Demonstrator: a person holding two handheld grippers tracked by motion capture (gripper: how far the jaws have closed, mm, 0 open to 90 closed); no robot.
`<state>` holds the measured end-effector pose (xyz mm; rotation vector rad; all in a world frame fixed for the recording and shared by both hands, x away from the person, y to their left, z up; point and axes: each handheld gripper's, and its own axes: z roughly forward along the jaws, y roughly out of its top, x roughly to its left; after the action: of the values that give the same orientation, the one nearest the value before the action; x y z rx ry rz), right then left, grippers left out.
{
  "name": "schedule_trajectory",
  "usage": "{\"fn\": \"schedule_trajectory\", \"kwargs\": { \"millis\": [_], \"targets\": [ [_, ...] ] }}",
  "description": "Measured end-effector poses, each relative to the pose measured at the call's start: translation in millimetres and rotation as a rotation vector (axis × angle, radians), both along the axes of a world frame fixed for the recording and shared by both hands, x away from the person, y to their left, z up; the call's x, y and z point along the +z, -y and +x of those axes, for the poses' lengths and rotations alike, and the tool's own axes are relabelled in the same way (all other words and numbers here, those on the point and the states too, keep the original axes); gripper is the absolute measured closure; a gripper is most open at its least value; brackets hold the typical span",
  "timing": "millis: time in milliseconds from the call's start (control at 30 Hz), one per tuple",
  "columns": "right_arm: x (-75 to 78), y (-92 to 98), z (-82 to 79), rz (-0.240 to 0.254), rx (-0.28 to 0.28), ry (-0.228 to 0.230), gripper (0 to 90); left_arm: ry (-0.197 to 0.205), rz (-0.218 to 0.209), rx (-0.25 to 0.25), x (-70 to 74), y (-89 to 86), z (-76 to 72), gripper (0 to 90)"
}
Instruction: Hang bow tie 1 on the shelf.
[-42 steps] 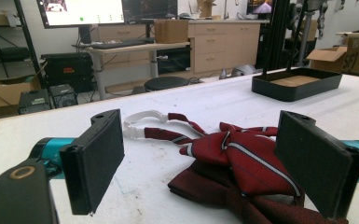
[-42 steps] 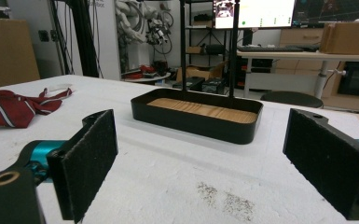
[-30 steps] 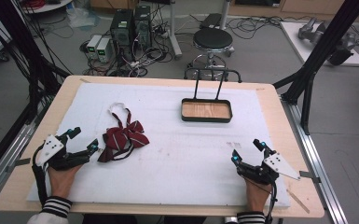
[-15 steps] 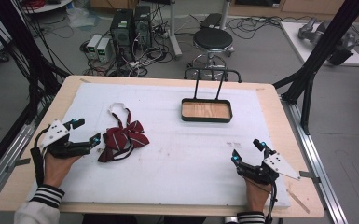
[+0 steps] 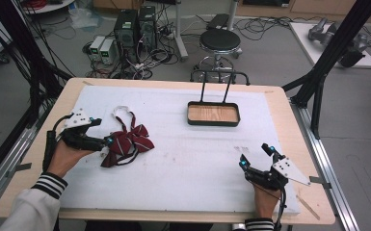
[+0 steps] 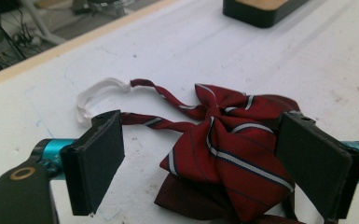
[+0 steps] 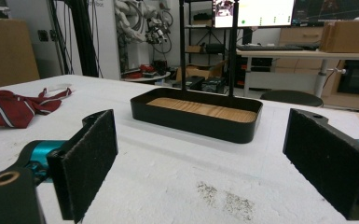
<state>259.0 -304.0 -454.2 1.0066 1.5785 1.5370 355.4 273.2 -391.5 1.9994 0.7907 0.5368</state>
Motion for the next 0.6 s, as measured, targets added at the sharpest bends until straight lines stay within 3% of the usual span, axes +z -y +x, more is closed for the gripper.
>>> {"fn": "schedule_trajectory", "kwargs": {
  "millis": [67,100,133,167,200,367,400,600],
  "targets": [
    [0.0,0.1,0.0,0.000,0.000,-0.001,9.1,-0.024,0.049,-0.014,0.6,4.2,5.5,16.3],
    [0.0,0.1,0.0,0.001,-0.001,-0.001,9.2,-0.024,0.049,-0.014,0.6,4.2,5.5,16.6],
    [0.0,0.2,0.1,-0.001,0.000,0.001,9.2,-0.053,0.087,-0.026,0.5,7.7,10.4,17.1],
    [0.0,0.2,0.1,0.000,0.000,0.000,9.2,-0.053,0.087,-0.026,0.5,7.7,10.4,17.1],
    [0.0,0.3,0.2,0.000,0.000,-0.001,9.1,-0.080,0.120,-0.032,0.0,11.3,15.2,17.1],
    [0.0,0.9,0.8,-0.003,-0.002,0.002,9.1,-0.136,0.148,-0.042,-1.4,16.6,23.3,17.6],
    [0.0,1.1,0.9,-0.003,-0.002,0.003,9.1,-0.190,0.174,-0.049,-4.2,19.9,28.3,17.6],
    [0.1,1.3,1.3,0.001,-0.001,0.002,9.1,-0.243,0.199,-0.054,-10.6,24.4,34.3,17.6]
  ]
}}
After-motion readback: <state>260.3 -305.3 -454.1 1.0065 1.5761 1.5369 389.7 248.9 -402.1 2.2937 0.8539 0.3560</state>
